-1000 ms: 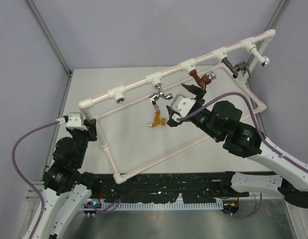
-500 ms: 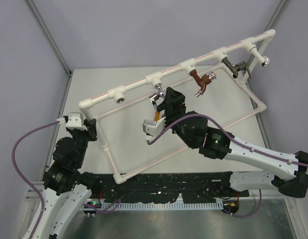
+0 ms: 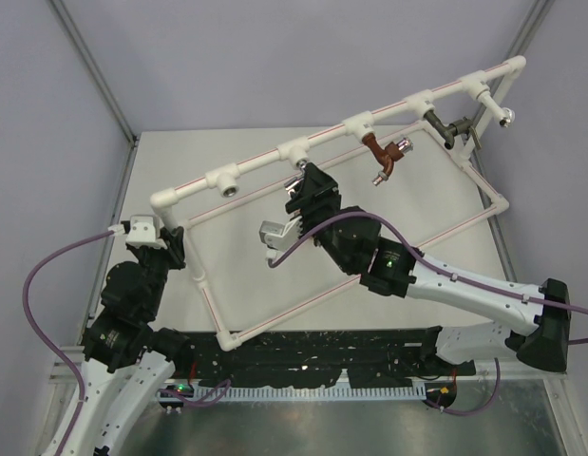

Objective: Install the water faucets

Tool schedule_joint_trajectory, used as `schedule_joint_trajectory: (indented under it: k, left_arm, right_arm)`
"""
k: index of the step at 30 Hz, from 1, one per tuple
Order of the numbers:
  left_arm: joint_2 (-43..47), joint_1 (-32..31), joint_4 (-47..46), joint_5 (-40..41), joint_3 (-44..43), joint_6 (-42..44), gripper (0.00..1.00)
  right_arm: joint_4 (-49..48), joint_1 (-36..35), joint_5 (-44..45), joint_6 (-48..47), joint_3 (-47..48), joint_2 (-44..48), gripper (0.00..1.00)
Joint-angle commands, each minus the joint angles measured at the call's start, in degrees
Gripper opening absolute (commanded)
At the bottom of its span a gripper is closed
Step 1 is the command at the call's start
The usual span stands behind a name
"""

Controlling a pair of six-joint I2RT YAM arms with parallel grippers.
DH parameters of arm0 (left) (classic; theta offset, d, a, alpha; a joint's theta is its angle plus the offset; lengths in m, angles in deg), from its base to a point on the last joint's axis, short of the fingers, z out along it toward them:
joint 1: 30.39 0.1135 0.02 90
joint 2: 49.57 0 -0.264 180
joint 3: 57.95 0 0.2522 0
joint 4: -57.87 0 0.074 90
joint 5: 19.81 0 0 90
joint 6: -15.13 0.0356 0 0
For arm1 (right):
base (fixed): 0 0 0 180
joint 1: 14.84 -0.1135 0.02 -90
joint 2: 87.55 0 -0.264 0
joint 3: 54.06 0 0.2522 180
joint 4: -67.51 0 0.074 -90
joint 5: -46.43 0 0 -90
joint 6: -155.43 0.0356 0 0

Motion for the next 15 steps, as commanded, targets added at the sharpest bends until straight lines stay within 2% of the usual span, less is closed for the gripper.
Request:
schedule_joint_trajectory:
  k: [1,2,6,7,11,13,15]
  left_arm:
    - [-0.5,-0.5,4.6,-4.3,0.0,-0.8,0.00]
    - [-0.5,-0.6,4.5,-4.3,0.0,-0.8,0.00]
    - [-0.6,-0.5,4.7,-4.2,0.0,-0.8,0.00]
    - [-0.6,-0.5,4.6,-4.2,0.0,-0.8,0.00]
    - [-0.6,-0.5,4.5,-4.3,0.0,-0.8,0.00]
    - [-0.5,-0.5,4.6,-4.3,0.0,-0.8,0.00]
    - [-0.4,-0.5,4.6,-4.2,0.0,-0.8,0.00]
  right_arm:
    - [-5.1,1.1,-0.9,-1.7,0.7,-1.0,0.45]
    - [-5.1,1.1,-1.1,-0.8,0.7,-1.3,0.42]
    - [-4.6,1.4,-1.7,5.7,1.3,-1.7,0.06]
    - [-4.8,1.4,-2.1,7.1,1.4,-1.6,0.05]
    - [-7.0,2.6,-2.9,22.4,1.2,-1.8,0.05]
    - [-9.9,2.8,-3.2,31.7,0.6,-1.6,0.05]
    - [-13.4,3.4,-3.4,46.0,-0.1,-0.3,0.05]
